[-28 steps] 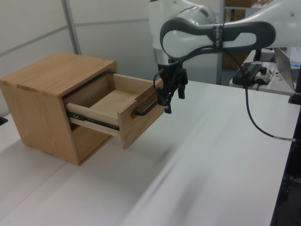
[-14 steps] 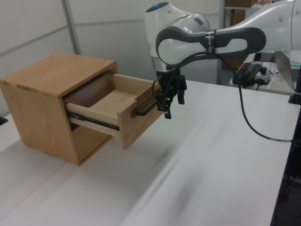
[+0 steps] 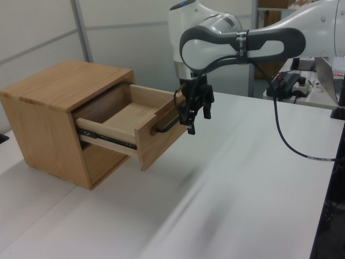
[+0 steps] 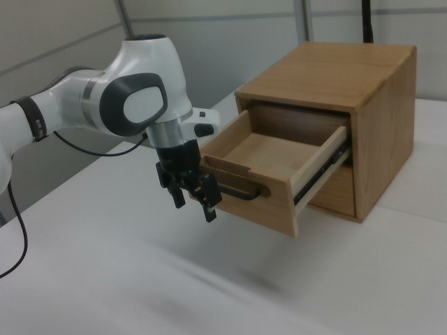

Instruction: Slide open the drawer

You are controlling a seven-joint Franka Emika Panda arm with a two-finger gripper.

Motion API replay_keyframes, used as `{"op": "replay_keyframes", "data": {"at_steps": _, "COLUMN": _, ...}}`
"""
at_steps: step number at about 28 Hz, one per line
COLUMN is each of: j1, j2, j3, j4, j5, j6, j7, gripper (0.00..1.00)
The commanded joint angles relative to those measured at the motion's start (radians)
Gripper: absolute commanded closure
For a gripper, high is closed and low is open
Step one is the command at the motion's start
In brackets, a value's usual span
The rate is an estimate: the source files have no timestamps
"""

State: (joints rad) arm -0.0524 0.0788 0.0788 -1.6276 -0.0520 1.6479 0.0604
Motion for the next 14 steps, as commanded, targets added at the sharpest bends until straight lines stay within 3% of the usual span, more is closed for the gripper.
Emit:
{"op": "replay_keyframes", "data": {"at_steps": 1, "j1": -0.009, "j2": -0.01, "j3": -0.007, "j4": 0.023, "j5": 0.038, "j6": -0.01, "j7": -0.028, "gripper": 0.0}}
{"op": "replay_keyframes", "data": {"at_steps": 4, "j1": -0.009, "j2": -0.013, "j3": -0.005, "j4": 0.025, "j5": 0.057, "j6": -0.011, "j7": -0.028, "gripper": 0.0}}
{"op": "replay_keyframes", "data": {"at_steps": 14, "j1": -0.009, "j2": -0.024, "j3": -0.004, "j4": 0.075, "j5": 0.055, "j6": -0.019, "j7": -0.014, "gripper": 0.0}}
